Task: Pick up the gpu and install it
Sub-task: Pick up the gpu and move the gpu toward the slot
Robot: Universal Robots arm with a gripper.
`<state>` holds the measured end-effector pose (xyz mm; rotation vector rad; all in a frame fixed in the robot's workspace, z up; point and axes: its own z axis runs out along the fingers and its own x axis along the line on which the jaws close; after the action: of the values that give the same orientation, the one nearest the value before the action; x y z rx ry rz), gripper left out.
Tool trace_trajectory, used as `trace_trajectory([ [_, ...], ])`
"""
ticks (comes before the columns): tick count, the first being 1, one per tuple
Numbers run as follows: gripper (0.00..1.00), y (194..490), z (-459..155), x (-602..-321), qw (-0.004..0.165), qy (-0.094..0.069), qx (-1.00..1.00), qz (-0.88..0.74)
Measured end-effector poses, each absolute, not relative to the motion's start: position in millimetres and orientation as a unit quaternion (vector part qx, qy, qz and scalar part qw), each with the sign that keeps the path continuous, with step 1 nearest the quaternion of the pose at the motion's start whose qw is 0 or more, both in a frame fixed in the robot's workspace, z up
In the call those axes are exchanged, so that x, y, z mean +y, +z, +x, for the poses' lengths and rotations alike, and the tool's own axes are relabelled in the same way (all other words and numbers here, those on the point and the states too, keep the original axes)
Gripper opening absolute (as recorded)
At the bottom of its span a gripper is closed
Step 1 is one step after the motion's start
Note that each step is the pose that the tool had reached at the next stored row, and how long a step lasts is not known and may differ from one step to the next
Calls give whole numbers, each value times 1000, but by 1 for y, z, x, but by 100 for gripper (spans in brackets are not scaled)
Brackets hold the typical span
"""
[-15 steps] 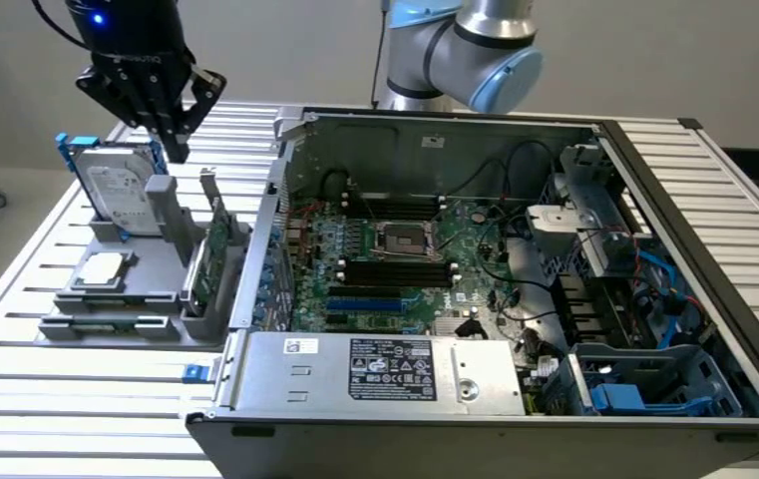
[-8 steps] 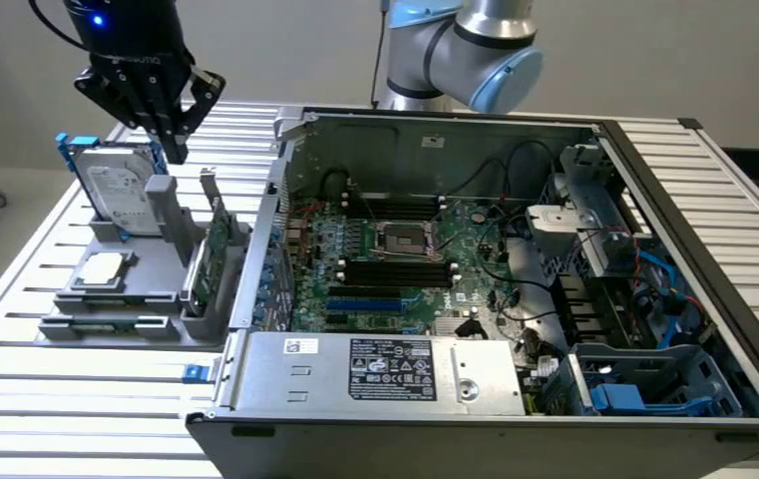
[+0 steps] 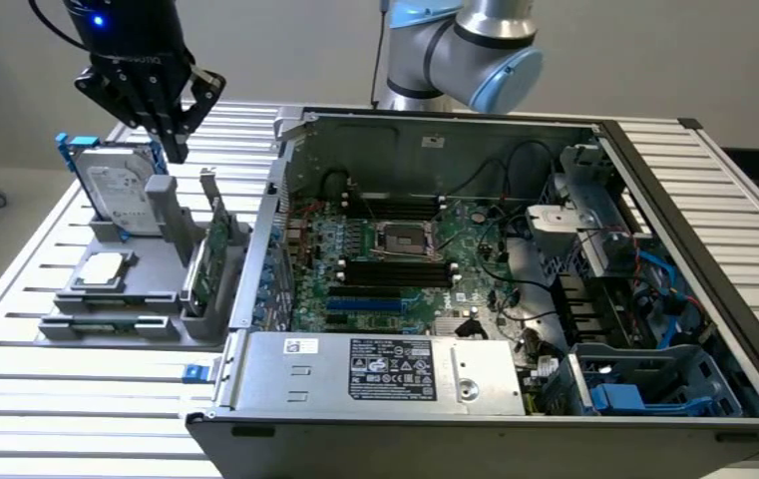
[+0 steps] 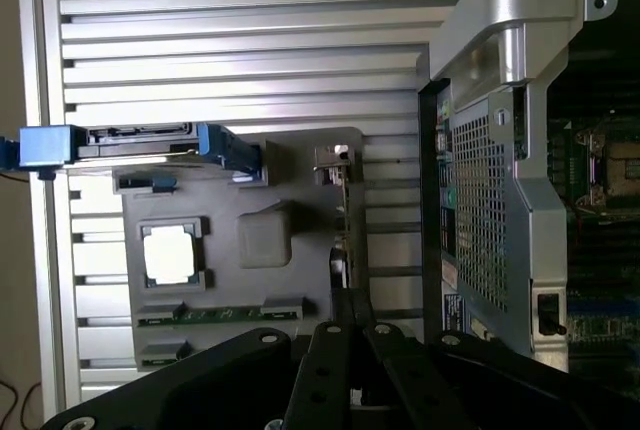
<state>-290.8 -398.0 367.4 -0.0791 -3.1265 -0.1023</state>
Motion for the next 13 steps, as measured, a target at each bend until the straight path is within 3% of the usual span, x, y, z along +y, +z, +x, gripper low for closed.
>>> trace_trajectory([
  [7,12,367,-291,-398,6,-36,-999,-25],
  [9,17,367,-291,-398,6,-37,-999,-25],
  [10,30,367,-291,-398,6,-37,-999,-25],
  [12,30,367,-291,-398,7,-37,-999,-25],
  [13,36,366,-291,-398,6,-37,-999,-25],
])
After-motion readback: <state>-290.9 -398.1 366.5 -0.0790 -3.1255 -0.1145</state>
